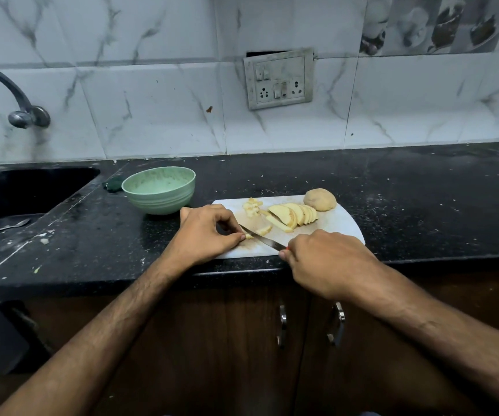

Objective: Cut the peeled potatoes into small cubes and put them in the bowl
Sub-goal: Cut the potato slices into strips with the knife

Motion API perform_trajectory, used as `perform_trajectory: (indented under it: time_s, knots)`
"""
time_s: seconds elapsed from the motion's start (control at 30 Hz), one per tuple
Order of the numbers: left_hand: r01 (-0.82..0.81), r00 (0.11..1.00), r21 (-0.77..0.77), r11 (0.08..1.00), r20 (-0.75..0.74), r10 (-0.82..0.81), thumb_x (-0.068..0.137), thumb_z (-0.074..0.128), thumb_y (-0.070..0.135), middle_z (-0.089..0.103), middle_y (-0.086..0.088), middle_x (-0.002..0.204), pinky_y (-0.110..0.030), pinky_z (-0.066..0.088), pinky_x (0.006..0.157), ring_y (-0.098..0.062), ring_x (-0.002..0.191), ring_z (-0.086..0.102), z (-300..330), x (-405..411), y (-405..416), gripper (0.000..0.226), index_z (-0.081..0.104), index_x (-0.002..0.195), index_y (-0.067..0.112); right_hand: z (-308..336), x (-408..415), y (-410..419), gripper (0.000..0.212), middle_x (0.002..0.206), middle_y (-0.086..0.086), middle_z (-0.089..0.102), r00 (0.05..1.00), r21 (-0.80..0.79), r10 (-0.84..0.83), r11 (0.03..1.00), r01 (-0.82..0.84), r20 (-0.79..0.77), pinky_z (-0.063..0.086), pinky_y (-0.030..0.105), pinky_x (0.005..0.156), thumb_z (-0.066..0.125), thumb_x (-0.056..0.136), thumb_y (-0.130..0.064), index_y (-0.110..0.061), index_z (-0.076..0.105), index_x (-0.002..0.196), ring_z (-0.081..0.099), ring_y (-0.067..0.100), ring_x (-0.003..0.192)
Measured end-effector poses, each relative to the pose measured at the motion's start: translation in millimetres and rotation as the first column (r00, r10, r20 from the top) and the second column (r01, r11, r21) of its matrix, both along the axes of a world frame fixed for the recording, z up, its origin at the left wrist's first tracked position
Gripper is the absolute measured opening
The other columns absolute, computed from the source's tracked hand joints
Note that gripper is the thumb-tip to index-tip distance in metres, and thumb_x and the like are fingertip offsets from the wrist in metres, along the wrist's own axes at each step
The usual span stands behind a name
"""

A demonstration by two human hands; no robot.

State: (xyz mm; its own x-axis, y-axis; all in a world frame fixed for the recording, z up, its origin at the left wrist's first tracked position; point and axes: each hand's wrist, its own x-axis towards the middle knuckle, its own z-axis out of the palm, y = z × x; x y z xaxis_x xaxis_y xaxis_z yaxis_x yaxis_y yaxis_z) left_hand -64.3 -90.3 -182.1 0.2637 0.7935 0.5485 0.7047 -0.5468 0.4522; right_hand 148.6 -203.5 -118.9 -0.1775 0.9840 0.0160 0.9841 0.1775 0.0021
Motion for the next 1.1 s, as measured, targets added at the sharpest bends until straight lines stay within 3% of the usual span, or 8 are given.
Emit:
perform_trajectory:
  time_s: [0.27,0.37,0.43,0.53,0.67,0.83,0.97,1.1]
  knots:
    - [0.022,1.000,-0.026,0.999,-0.006,-0.022,0.074,0.088,0.034,0.071,0.021,0.080,-0.027,0.017,0.082,-0.002,0.104,0.064,2.8,-1.5,-0.5,0.024,0.068,0.061,0.036,-12.3,-16.4,8.6,0.032,0.114,0.008,0.058,0.998,-0.013,0.009,1.000,-0.010,-0.063,0.035,0.036,0.073,0.034,0.104,-0.037,-0.015,0.053,0.117,0.045,0.022,0.086]
    - [0.037,0.999,-0.029,0.999,-0.018,-0.037,0.075,0.087,0.037,0.070,0.026,0.085,-0.028,0.019,0.085,-0.001,0.104,0.064,2.9,-2.9,-1.1,0.022,0.069,0.063,0.036,-13.5,-16.3,23.6,0.033,0.113,0.010,0.058,0.994,-0.036,0.007,0.999,-0.011,-0.105,0.038,0.037,0.076,0.034,0.104,-0.040,-0.016,0.054,0.113,0.054,0.027,0.096]
    - [0.039,0.999,-0.019,0.999,-0.027,-0.039,0.075,0.085,0.040,0.068,0.028,0.086,-0.028,0.020,0.089,0.000,0.104,0.063,2.2,-2.9,-0.9,0.018,0.071,0.067,0.031,-8.9,-5.9,34.5,0.031,0.100,0.009,0.059,0.986,-0.072,0.010,0.997,-0.022,-0.164,0.041,0.036,0.076,0.036,0.104,-0.042,-0.017,0.053,0.098,0.057,0.028,0.096]
    - [0.046,0.998,-0.007,0.999,-0.044,-0.046,0.074,0.077,0.049,0.067,0.030,0.087,-0.032,0.022,0.088,0.002,0.103,0.061,2.7,-2.4,0.9,0.019,0.070,0.070,0.032,6.8,22.3,47.6,0.040,0.069,0.001,0.055,0.951,-0.138,0.011,0.989,-0.056,-0.308,0.038,0.029,0.061,0.040,0.104,-0.041,-0.015,0.054,0.078,0.055,0.018,0.069]
    - [0.115,0.987,0.029,0.993,-0.116,-0.110,0.080,0.077,0.046,0.068,0.022,0.082,-0.044,0.030,0.094,0.002,0.094,0.062,7.5,-1.4,3.4,0.016,0.067,0.079,0.033,14.6,56.6,66.9,0.046,0.046,-0.002,0.049,0.828,-0.125,-0.022,0.990,-0.058,-0.560,0.029,0.021,0.040,0.044,0.103,-0.041,-0.013,0.054,0.068,0.038,0.016,0.040]
    - [0.230,0.964,-0.061,0.971,-0.120,-0.236,0.083,0.076,0.042,0.069,0.022,0.083,-0.054,0.041,0.095,-0.003,0.089,0.067,11.6,3.0,12.0,0.018,0.067,0.097,0.036,-6.2,62.3,91.2,0.046,0.046,0.000,0.041,0.654,-0.040,0.050,0.992,-0.122,-0.755,0.024,0.019,0.037,0.044,0.103,-0.042,-0.015,0.052,0.068,0.031,0.017,0.040]
    - [0.189,0.972,-0.027,0.982,-0.135,-0.191,0.086,0.080,0.029,0.068,0.019,0.081,-0.053,0.034,0.100,0.002,0.092,0.064,12.0,9.0,15.1,0.016,0.070,0.099,0.034,-25.4,58.0,101.4,0.045,0.048,0.001,0.043,0.584,0.074,0.160,0.983,-0.170,-0.796,0.027,0.021,0.039,0.043,0.104,-0.041,-0.016,0.052,0.068,0.035,0.017,0.042]
    - [0.239,0.960,0.017,0.971,-0.155,-0.233,0.091,0.072,0.029,0.067,0.017,0.090,-0.052,0.046,0.087,-0.002,0.090,0.064,9.2,11.8,20.0,0.014,0.070,0.103,0.035,-35.3,60.4,101.8,0.043,0.044,-0.001,0.041,0.460,0.151,0.216,0.973,-0.175,-0.861,0.026,0.018,0.036,0.041,0.106,-0.034,-0.011,0.050,0.071,0.031,0.010,0.036]
